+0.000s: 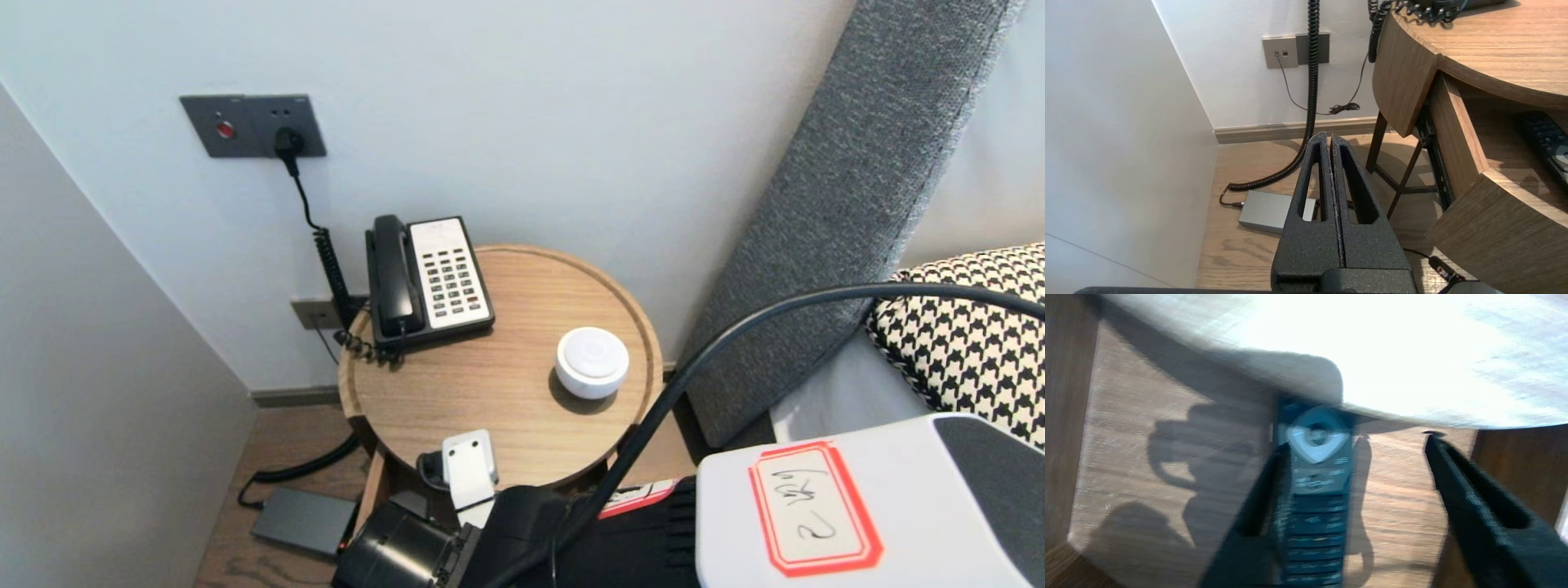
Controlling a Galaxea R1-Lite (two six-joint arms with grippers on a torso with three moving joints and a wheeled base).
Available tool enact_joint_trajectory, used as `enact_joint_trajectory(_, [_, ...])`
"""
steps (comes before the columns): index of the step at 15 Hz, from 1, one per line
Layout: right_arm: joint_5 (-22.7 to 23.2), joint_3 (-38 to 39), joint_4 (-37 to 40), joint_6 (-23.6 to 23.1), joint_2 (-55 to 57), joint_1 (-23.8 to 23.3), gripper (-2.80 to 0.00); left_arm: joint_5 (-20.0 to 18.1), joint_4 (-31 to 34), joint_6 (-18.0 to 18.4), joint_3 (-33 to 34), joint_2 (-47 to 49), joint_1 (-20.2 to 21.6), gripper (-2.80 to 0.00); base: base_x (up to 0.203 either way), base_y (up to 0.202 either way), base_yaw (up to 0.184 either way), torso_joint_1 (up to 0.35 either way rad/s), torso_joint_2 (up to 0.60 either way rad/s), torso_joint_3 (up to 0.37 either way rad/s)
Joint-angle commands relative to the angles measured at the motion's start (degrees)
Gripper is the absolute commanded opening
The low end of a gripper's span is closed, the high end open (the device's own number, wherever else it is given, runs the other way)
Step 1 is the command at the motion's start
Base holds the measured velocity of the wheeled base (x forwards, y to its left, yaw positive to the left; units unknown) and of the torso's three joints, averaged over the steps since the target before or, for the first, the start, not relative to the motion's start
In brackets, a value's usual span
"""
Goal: Take the remote control out of the drawer one by one and place them on the table
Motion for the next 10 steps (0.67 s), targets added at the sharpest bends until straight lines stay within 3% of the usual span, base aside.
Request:
enact_joint_trajectory(1, [0.72,2.47,-2.71,0.24,-3.08,-0.35,0.0,-0.01,-0.04,0.03,0.7,-0.06,0.0,-2.8,0.0,0.0,0.0,0.0,0.0,0.0])
enact_joint_trajectory(10, [8.5,8.98,-10.45,3.49,-3.77,-0.18,0.0,-0.01,-0.04,0.03,0.7,-0.06,-0.03,-2.8,0.0,0.0,0.0,0.0,0.0,0.0])
